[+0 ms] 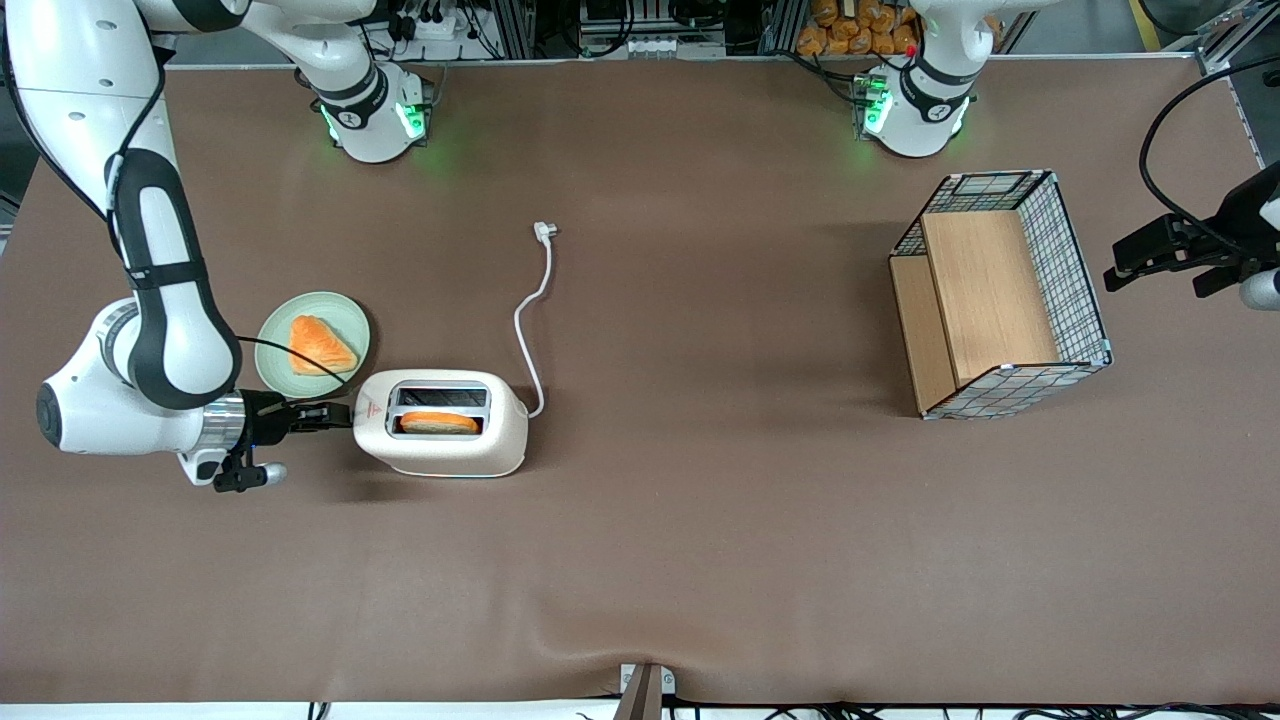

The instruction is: Press toaster button with right arm

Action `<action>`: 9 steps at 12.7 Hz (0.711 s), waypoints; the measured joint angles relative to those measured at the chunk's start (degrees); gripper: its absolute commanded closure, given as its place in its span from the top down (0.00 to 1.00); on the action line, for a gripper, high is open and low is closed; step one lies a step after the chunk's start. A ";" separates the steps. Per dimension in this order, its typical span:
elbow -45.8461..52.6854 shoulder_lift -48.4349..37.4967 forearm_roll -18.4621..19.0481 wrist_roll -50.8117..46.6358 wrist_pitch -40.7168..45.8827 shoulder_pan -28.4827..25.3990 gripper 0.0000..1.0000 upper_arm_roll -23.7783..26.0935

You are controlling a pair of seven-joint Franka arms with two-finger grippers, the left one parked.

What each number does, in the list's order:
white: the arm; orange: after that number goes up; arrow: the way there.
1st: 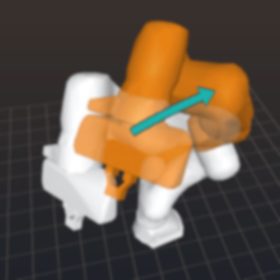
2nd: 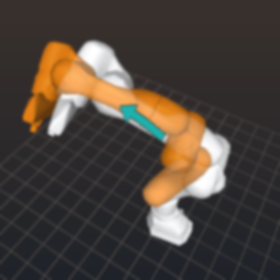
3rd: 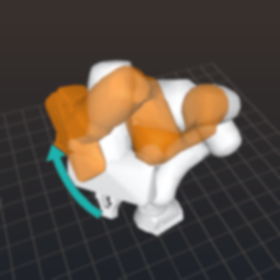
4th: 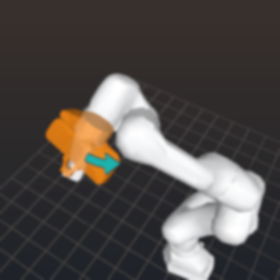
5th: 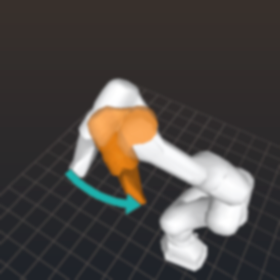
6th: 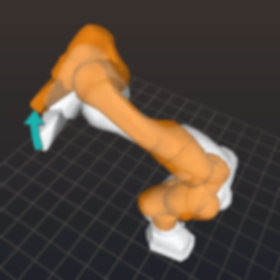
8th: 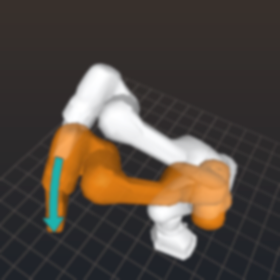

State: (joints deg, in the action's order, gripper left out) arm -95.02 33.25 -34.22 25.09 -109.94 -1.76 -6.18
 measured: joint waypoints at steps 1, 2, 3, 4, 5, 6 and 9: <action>0.42 -0.23 0.81 -0.04 0.00 0.00 1.00 -0.08; 0.76 -0.65 1.53 -0.09 0.13 -0.01 1.00 -0.09; 1.01 -1.28 2.14 -0.11 0.65 -0.02 1.00 -0.10; 1.51 -1.98 3.02 -0.13 1.76 -0.01 1.00 -0.15; 2.25 -2.77 3.83 -0.22 3.37 -0.01 1.00 -0.21; 3.16 -3.43 4.66 -0.71 5.27 0.02 1.00 -0.34; 5.89 -4.78 7.28 -2.07 10.14 0.42 1.00 -1.09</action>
State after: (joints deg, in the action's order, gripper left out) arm -89.13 28.47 -26.94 23.03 -99.81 -1.34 -7.27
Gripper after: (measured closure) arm 0.000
